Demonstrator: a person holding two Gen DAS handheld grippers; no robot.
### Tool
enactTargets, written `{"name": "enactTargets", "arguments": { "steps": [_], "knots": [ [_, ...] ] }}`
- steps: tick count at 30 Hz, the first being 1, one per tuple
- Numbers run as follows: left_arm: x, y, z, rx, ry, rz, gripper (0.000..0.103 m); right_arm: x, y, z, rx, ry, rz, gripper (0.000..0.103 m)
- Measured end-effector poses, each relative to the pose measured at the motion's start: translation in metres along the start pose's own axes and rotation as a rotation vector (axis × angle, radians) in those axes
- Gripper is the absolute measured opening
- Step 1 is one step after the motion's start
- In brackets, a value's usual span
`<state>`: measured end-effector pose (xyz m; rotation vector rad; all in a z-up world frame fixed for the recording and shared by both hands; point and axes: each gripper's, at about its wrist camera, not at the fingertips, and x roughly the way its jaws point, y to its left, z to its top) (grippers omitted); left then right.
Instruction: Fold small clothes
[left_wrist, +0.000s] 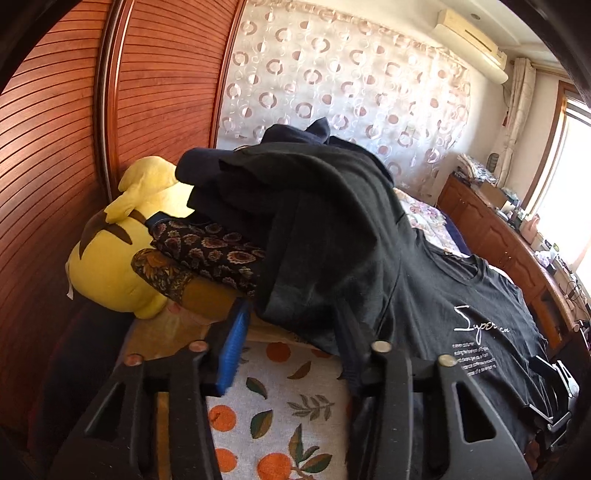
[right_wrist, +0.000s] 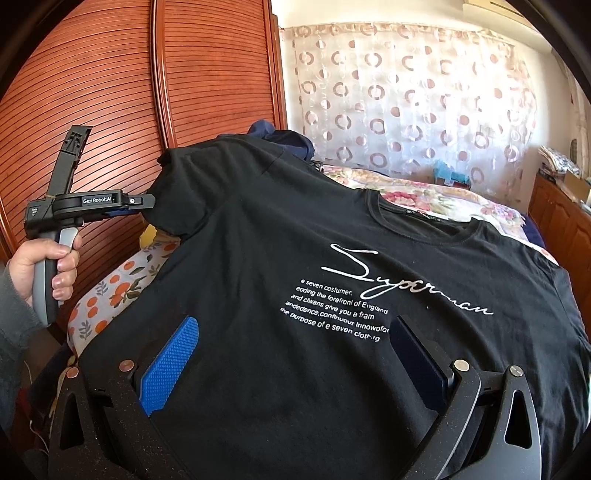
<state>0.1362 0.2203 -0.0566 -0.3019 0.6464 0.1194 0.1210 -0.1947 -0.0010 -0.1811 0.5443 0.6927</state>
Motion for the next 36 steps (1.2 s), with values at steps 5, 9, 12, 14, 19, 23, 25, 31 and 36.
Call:
{"name": "enactTargets", "arguments": {
  "steps": [5, 9, 12, 14, 19, 23, 25, 31, 36],
  "knots": [
    [-0.014, -0.017, 0.006, 0.057, -0.051, -0.02, 0.011, 0.02, 0.018, 0.002, -0.011, -0.002, -0.021, 0.103],
    [-0.022, -0.04, 0.01, 0.117, -0.068, -0.067, 0.006, 0.023, 0.015, 0.0, -0.001, 0.003, -0.033, 0.103],
    [-0.023, -0.063, 0.008, 0.171, -0.047, -0.113, 0.006, 0.024, 0.011, 0.001, 0.006, 0.003, -0.045, 0.103],
    [-0.02, -0.078, 0.002, 0.202, -0.021, -0.16, 0.006, 0.023, 0.007, 0.002, 0.017, -0.001, -0.053, 0.103],
    [-0.008, -0.106, -0.023, 0.252, 0.077, -0.237, 0.006, 0.019, 0.0, 0.002, 0.041, -0.012, -0.077, 0.103],
    [-0.014, -0.112, -0.042, 0.277, 0.111, -0.244, 0.006, 0.021, 0.0, 0.001, 0.053, -0.009, -0.092, 0.103],
    [-0.023, -0.107, -0.047, 0.269, 0.109, -0.255, 0.006, 0.023, 0.003, 0.0, 0.052, -0.006, -0.097, 0.103],
    [-0.048, -0.078, -0.053, 0.265, 0.052, -0.181, 0.065, 0.028, 0.013, 0.005, 0.037, 0.006, -0.088, 0.103],
    [-0.045, -0.054, -0.06, 0.258, 0.055, -0.097, 0.081, 0.036, 0.028, 0.015, 0.005, 0.012, -0.036, 0.101]
  ]
}}
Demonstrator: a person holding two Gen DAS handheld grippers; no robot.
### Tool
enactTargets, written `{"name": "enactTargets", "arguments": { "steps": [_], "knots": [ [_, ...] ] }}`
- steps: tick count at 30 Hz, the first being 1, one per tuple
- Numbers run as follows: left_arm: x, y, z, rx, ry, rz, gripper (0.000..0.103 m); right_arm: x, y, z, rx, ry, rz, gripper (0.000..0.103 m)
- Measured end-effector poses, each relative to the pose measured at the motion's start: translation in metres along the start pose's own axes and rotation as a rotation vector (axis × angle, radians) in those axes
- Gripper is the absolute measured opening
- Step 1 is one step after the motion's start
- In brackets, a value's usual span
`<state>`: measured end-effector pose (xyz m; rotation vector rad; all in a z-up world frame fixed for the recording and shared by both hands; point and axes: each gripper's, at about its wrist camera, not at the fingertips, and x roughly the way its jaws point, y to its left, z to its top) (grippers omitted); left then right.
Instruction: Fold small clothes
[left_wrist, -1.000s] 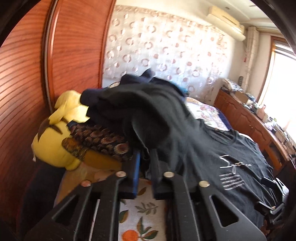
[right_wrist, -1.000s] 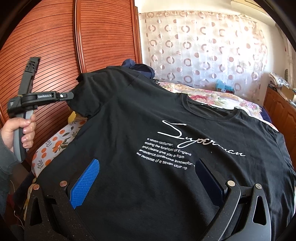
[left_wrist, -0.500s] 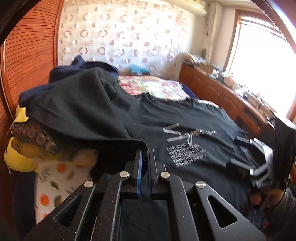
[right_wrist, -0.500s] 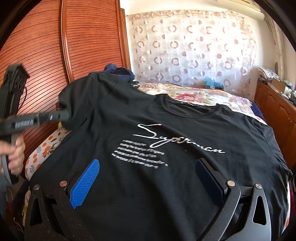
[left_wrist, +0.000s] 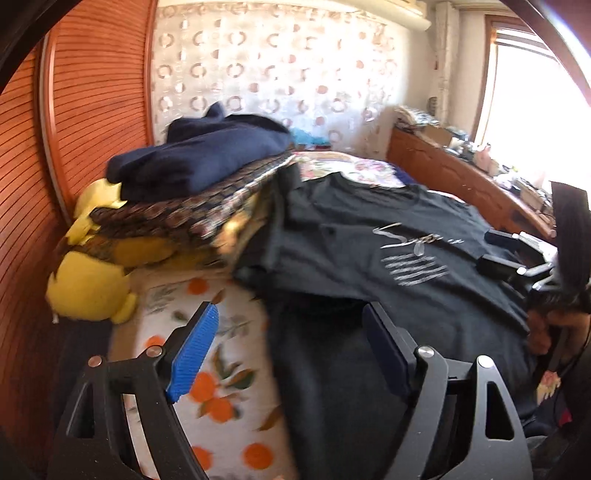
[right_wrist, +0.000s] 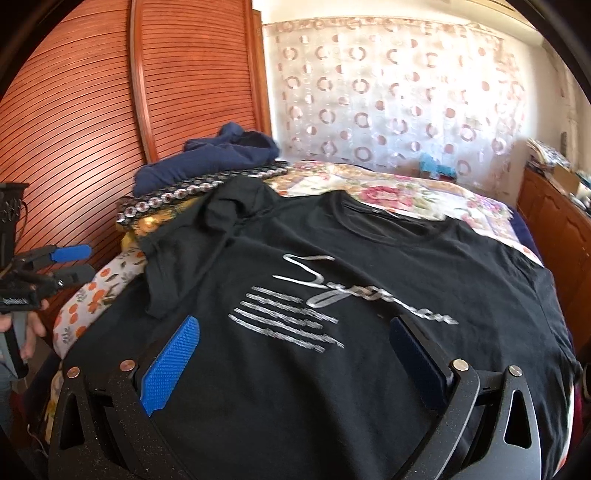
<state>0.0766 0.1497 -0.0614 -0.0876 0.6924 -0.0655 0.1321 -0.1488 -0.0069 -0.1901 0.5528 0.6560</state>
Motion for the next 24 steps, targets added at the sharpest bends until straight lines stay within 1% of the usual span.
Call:
{"name": "enactTargets", "arguments": {
  "steps": [4, 6, 8, 12, 18, 20, 24],
  "knots": [
    [-0.001, 0.016, -0.013, -0.012, 0.019, 0.039, 0.081, 0.017, 0.021, 0.012, -0.034, 0.013, 0.082, 0.096],
    [0.001, 0.02, -0.018, -0.015, 0.02, 0.052, 0.081, 0.03, 0.031, 0.019, -0.037, 0.032, 0.132, 0.091],
    [0.0, 0.027, -0.024, -0.024, 0.023, 0.057, 0.081, 0.048, 0.045, 0.026, -0.038, 0.059, 0.191, 0.083],
    [0.001, 0.034, -0.03, -0.046, 0.021, 0.066, 0.081, 0.086, 0.074, 0.037, -0.034, 0.111, 0.271, 0.076],
    [-0.003, 0.041, -0.038, -0.054, 0.016, 0.075, 0.081, 0.136, 0.104, 0.051, 0.003, 0.161, 0.344, 0.07],
    [-0.004, 0.041, -0.039, -0.056, 0.015, 0.074, 0.081, 0.151, 0.099, 0.058, 0.016, 0.179, 0.359, 0.065],
    [-0.004, 0.041, -0.041, -0.065, 0.013, 0.062, 0.081, 0.181, 0.111, 0.067, 0.047, 0.214, 0.401, 0.056]
  ]
}}
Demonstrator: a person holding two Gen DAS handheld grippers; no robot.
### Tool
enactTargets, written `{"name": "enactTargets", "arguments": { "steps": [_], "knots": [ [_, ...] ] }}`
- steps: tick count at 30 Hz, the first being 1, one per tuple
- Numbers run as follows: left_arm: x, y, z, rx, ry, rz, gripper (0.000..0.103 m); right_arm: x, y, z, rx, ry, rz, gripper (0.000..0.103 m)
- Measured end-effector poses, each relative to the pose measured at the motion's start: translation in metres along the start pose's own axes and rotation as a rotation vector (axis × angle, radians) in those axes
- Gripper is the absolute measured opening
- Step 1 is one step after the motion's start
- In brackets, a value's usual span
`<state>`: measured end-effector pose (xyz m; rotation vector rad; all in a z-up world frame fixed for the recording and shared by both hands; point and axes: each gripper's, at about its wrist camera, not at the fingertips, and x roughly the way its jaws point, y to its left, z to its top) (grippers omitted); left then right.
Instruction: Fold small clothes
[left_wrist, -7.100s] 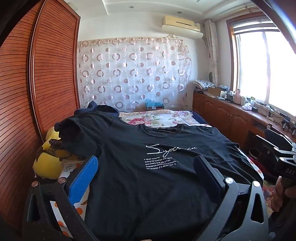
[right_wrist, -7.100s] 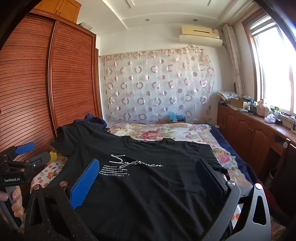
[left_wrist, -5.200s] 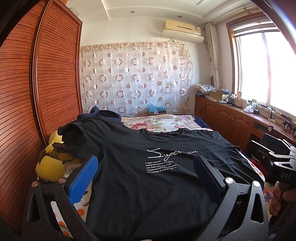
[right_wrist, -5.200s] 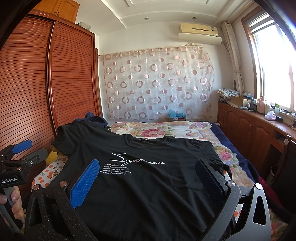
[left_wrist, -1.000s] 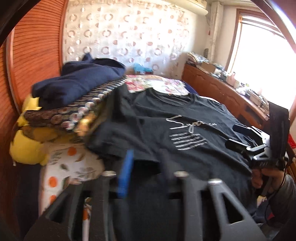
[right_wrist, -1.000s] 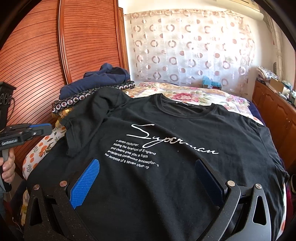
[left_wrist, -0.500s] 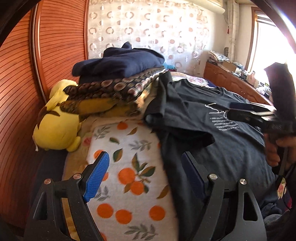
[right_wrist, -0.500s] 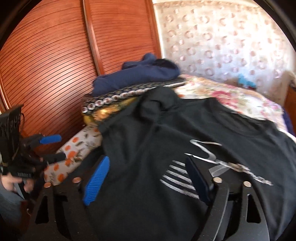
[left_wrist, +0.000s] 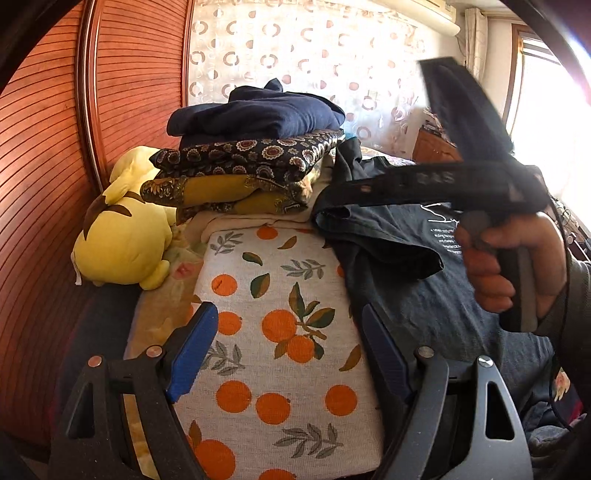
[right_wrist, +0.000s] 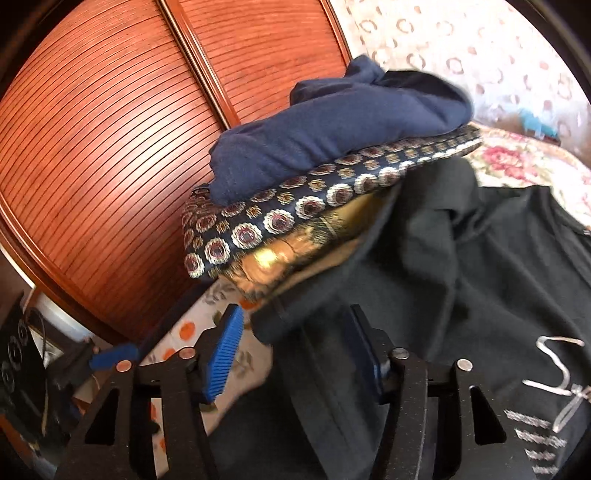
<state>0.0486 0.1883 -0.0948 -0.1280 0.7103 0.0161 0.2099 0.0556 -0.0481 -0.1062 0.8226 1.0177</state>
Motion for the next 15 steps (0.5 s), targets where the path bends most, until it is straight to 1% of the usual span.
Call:
{"name": "enactTargets", "arguments": {
  "steps": [1, 2, 3, 4, 5, 6, 9, 12, 15],
  "knots": [
    [0.001, -0.001, 0.0, 0.0, 0.002, -0.002, 0.081, 0.01, -0.003, 0.007, 0.009, 0.021, 0.008, 0.051],
    [0.002, -0.002, 0.0, 0.001, 0.003, -0.004, 0.081, 0.017, -0.005, 0.009, 0.012, 0.039, 0.003, 0.04],
    [0.002, -0.003, 0.0, 0.002, 0.003, -0.007, 0.081, 0.023, -0.005, 0.015, 0.011, 0.057, -0.007, 0.031],
    [0.003, -0.005, 0.0, 0.004, 0.003, -0.01, 0.081, 0.028, -0.006, 0.015, 0.002, 0.067, -0.013, 0.011],
    [0.003, -0.006, 0.0, 0.005, 0.004, -0.014, 0.081, 0.029, -0.007, 0.016, -0.008, 0.067, -0.011, 0.005],
    [0.003, -0.008, 0.0, 0.007, 0.004, -0.018, 0.081, 0.026, -0.009, 0.017, -0.017, 0.056, -0.002, 0.005],
    [0.003, -0.014, 0.0, 0.017, 0.004, -0.026, 0.081, 0.0, -0.018, 0.027, -0.043, -0.002, 0.005, 0.004],
    [0.003, -0.022, 0.002, 0.031, 0.002, -0.035, 0.081, -0.031, -0.038, 0.035, -0.072, -0.05, -0.055, 0.003],
    [0.004, -0.028, 0.004, 0.039, 0.002, -0.039, 0.081, -0.05, -0.066, 0.04, -0.075, -0.052, -0.145, 0.003]
  ]
}}
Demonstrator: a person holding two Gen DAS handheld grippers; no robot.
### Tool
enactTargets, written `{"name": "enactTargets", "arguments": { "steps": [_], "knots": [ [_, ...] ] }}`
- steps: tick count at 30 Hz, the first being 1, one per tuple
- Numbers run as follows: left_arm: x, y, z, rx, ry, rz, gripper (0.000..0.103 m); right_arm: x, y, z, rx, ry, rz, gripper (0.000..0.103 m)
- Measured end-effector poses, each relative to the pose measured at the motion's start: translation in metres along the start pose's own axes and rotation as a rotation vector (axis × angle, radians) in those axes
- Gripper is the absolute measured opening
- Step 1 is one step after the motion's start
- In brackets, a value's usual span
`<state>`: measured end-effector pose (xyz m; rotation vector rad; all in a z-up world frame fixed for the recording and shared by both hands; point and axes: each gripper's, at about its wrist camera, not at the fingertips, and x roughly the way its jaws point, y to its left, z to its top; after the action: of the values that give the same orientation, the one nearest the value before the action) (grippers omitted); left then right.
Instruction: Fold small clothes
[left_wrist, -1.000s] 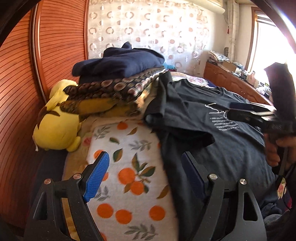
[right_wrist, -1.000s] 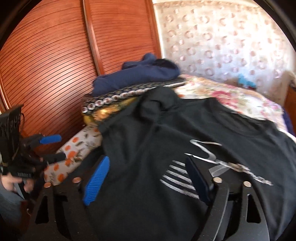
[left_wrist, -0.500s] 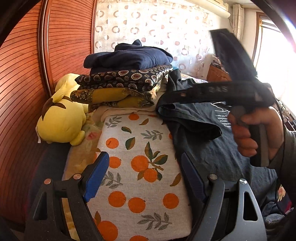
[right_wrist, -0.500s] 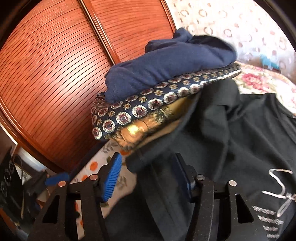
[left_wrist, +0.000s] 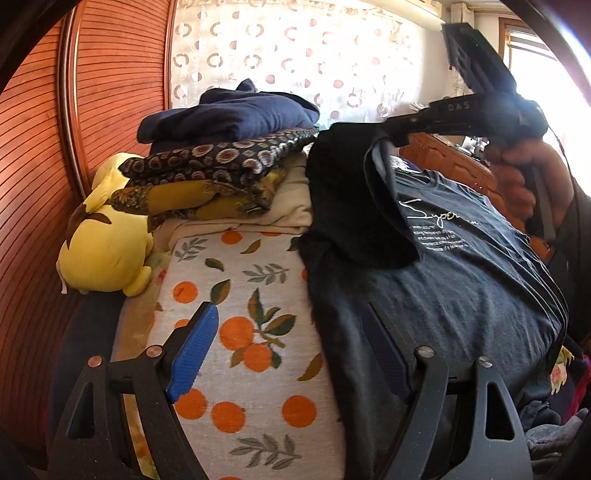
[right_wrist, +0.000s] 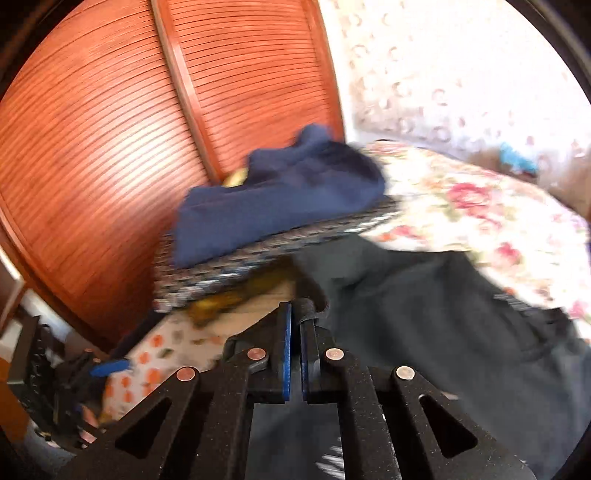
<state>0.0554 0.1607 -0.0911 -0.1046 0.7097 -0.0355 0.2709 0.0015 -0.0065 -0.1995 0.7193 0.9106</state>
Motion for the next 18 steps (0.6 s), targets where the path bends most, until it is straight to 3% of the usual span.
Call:
{"name": "enactTargets", "arguments": {
  "steps": [6, 13, 15, 18],
  "knots": [
    [0.006, -0.012, 0.003, 0.017, 0.012, -0.011, 0.081, 0.016, -0.063, -0.012, 0.061, 0.068, -0.151, 0.003],
    [0.017, -0.02, 0.004, 0.027, 0.042, -0.014, 0.081, 0.057, -0.078, -0.033, 0.09, 0.137, -0.225, 0.004],
    [0.02, -0.023, 0.004, 0.031, 0.048, -0.016, 0.081, 0.066, -0.078, -0.037, 0.082, 0.149, -0.266, 0.011],
    [0.027, -0.025, 0.005, 0.041, 0.061, -0.009, 0.081, 0.073, -0.071, -0.04, 0.089, 0.114, -0.322, 0.032]
  ]
}}
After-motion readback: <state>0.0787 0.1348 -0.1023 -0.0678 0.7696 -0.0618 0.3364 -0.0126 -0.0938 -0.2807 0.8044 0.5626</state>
